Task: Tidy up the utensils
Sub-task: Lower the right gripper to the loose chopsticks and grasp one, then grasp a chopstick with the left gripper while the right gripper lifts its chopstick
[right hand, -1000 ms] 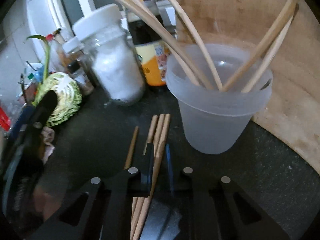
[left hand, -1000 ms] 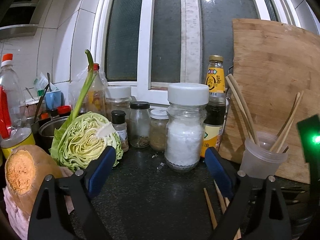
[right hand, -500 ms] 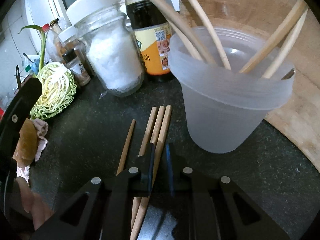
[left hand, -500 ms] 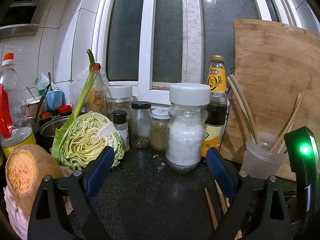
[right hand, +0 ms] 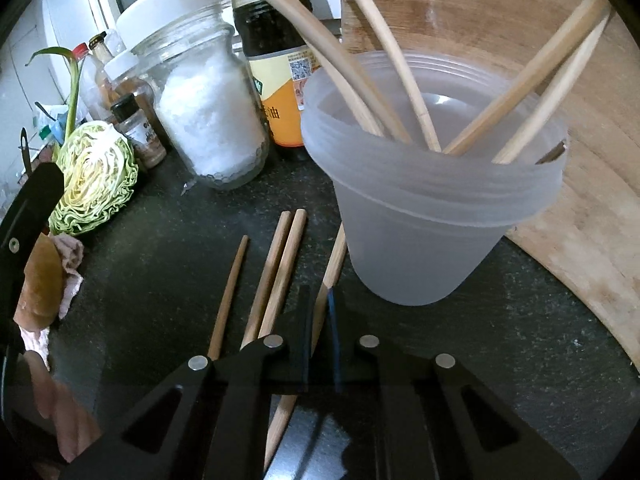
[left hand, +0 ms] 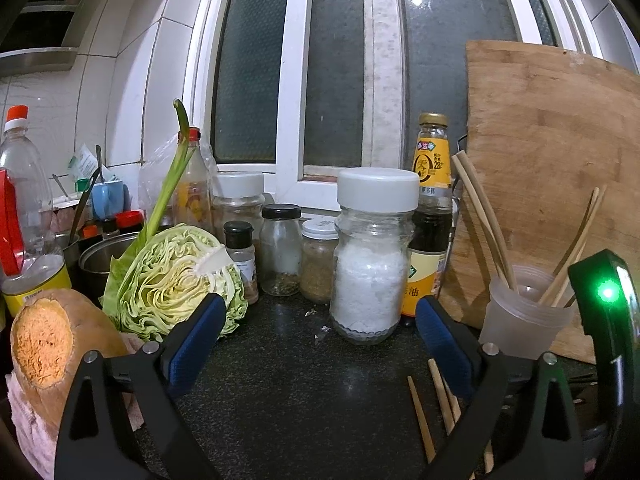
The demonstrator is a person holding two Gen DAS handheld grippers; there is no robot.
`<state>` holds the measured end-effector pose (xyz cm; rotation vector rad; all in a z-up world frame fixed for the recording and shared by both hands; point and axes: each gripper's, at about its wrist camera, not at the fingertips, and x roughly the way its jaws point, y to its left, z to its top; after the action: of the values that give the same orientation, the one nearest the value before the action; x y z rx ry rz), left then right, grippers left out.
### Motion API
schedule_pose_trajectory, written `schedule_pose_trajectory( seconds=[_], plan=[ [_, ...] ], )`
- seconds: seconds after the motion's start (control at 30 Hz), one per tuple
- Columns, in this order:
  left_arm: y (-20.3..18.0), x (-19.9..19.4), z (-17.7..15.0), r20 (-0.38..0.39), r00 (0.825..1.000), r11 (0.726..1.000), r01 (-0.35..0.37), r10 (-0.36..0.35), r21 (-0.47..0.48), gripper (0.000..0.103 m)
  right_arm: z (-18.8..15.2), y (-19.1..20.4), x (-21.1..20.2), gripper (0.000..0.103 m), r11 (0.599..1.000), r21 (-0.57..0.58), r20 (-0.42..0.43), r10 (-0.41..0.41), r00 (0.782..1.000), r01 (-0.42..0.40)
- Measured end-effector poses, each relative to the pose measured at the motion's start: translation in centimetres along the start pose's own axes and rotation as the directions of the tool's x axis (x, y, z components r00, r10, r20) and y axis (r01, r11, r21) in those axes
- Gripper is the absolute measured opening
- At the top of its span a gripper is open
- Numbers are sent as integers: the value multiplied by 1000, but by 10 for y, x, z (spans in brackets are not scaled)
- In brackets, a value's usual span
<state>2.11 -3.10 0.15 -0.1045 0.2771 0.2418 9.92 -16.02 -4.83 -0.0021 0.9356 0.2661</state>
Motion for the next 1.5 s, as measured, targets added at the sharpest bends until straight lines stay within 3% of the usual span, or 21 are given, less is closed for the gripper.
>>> schedule_pose_trajectory(
  seconds=[0.43, 0.53, 0.6, 0.63, 0.67, 0.7, 0.77, 0.83, 0.87, 0.9, 1.0, 1.07, 1.27, 1.5],
  plan=[
    [-3, 3, 0, -19, 1000, 1000, 14, -14, 8, 96, 6, 1, 1, 8, 997, -18, 50, -73, 996, 74],
    [-6, 11, 0, -60, 998, 999, 33, -31, 23, 96, 8, -4, -26, 8, 1000, -17, 129, 28, 991, -26],
    [-7, 18, 0, -96, 993, 997, 65, -62, 28, 92, 10, -7, -55, 8, 994, -23, 220, 113, 969, -111],
    [-8, 23, 0, -123, 987, 994, 108, -103, 32, 83, 11, -9, -64, 8, 990, -29, 251, 138, 958, -135],
    [-10, 30, -1, -167, 977, 989, 143, -135, 40, 66, 11, -11, -78, 8, 985, -37, 298, 170, 939, -167],
    [-14, 40, -3, -235, 959, 984, 176, -161, 43, 58, 11, -14, -92, 8, 980, -44, 351, 198, 915, -196],
    [-18, 60, -8, -374, 905, 974, 226, -205, 14, 36, 9, -21, -114, 8, 976, -40, 438, 209, 874, -214],
    [-26, 75, -13, -503, 827, 959, 282, -251, -16, 33, 5, -25, -129, 8, 981, -22, 516, 177, 838, -193],
    [-30, 77, -14, -536, 802, 954, 300, -264, -22, 31, 3, -28, -138, 8, 983, -20, 561, 164, 811, -185],
    [-36, 77, -15, -553, 791, 952, 305, -262, -15, 31, 2, -30, -144, 8, 983, -15, 584, 158, 796, -185],
    [-58, 73, -16, -595, 774, 945, 319, -217, 70, 30, -2, -38, -158, 8, 983, 17, 643, 131, 755, -185],
    [-70, 75, -19, -636, 758, 951, 283, -141, 126, 30, -3, -40, -164, 8, 986, 26, 662, 107, 742, -165],
    [-82, 93, -27, -695, 713, 966, 234, -91, 113, 24, 3, -45, -163, 8, 987, 43, 662, 90, 744, -158],
    [-84, 99, -29, -691, 720, 968, 215, -67, 130, 22, 2, -56, -165, 8, 982, 69, 665, 87, 742, -177]
  ],
)
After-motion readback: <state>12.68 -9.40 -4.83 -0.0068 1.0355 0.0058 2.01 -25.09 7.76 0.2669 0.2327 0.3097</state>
